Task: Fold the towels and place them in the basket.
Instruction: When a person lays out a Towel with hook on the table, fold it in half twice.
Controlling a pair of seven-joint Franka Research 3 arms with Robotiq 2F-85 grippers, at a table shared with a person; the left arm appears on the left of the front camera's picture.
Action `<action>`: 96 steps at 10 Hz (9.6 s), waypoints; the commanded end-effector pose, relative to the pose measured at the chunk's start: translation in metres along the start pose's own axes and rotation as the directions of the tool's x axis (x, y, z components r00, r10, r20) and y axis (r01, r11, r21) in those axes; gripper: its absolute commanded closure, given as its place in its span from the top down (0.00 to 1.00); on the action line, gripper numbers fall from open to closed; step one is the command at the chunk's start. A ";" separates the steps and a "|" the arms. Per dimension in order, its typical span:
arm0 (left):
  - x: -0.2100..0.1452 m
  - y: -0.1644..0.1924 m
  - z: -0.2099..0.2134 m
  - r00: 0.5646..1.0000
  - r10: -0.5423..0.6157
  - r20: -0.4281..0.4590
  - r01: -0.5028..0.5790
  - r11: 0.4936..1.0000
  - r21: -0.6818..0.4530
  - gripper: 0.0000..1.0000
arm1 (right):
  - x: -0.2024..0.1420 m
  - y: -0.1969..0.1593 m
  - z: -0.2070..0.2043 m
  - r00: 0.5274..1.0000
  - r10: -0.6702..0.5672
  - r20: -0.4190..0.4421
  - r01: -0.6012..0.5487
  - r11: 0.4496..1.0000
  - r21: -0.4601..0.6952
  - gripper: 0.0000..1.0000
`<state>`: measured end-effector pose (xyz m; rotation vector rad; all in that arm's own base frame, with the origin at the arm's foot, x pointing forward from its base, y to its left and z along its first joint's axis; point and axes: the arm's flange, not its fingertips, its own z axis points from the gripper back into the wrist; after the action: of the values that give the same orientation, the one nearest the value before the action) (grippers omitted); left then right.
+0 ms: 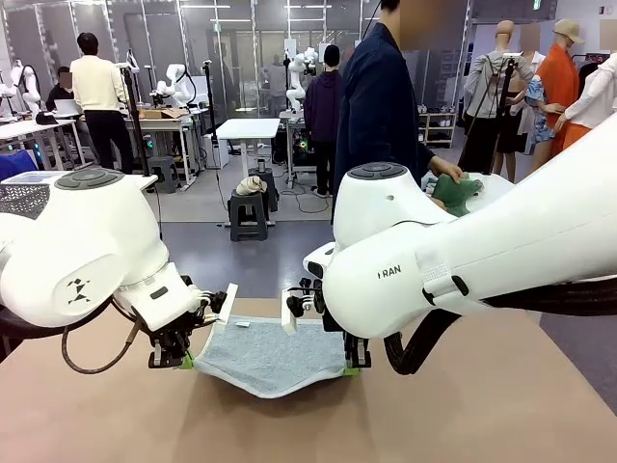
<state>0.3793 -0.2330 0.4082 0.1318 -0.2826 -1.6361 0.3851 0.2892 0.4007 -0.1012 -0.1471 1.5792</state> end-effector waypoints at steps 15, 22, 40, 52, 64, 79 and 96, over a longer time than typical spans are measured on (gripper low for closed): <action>-0.009 0.186 -0.068 0.996 0.088 -0.012 -0.089 0.987 -0.134 0.03 | -0.015 -0.183 -0.055 1.000 -0.010 0.026 0.006 0.991 0.134 0.04; -0.011 0.224 -0.105 0.992 0.126 -0.010 -0.126 0.982 -0.139 0.03 | -0.026 -0.219 -0.086 0.998 -0.012 0.060 0.005 0.993 0.115 0.04; -0.120 0.166 0.093 0.937 0.084 0.340 -0.049 0.993 -0.110 0.57 | -0.018 -0.117 0.074 0.732 -0.674 0.097 0.632 0.726 0.271 0.69; -0.235 0.151 0.084 0.686 0.245 0.685 -0.108 0.965 -0.238 0.57 | -0.013 -0.103 0.085 0.718 -0.690 0.091 0.630 0.700 0.336 0.70; -0.235 0.151 0.084 0.686 0.245 0.685 -0.108 0.965 -0.238 0.57 | -0.026 -0.135 -0.039 -0.063 -0.998 -0.011 0.978 -0.064 0.196 0.70; -0.235 0.151 0.084 0.686 0.245 0.685 -0.108 0.965 -0.238 0.57 | -0.036 -0.169 -0.131 -0.152 -0.988 0.034 0.987 -0.150 0.053 0.70; -0.235 0.151 0.084 0.686 0.245 0.685 -0.108 0.965 -0.238 0.57 | -0.030 -0.175 -0.147 -0.165 -0.986 -0.018 0.986 -0.166 0.026 0.00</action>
<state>0.5257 -0.0003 0.5069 -0.6898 -0.7251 -1.4365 0.5807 0.2555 0.2934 0.1159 -0.1494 -0.1222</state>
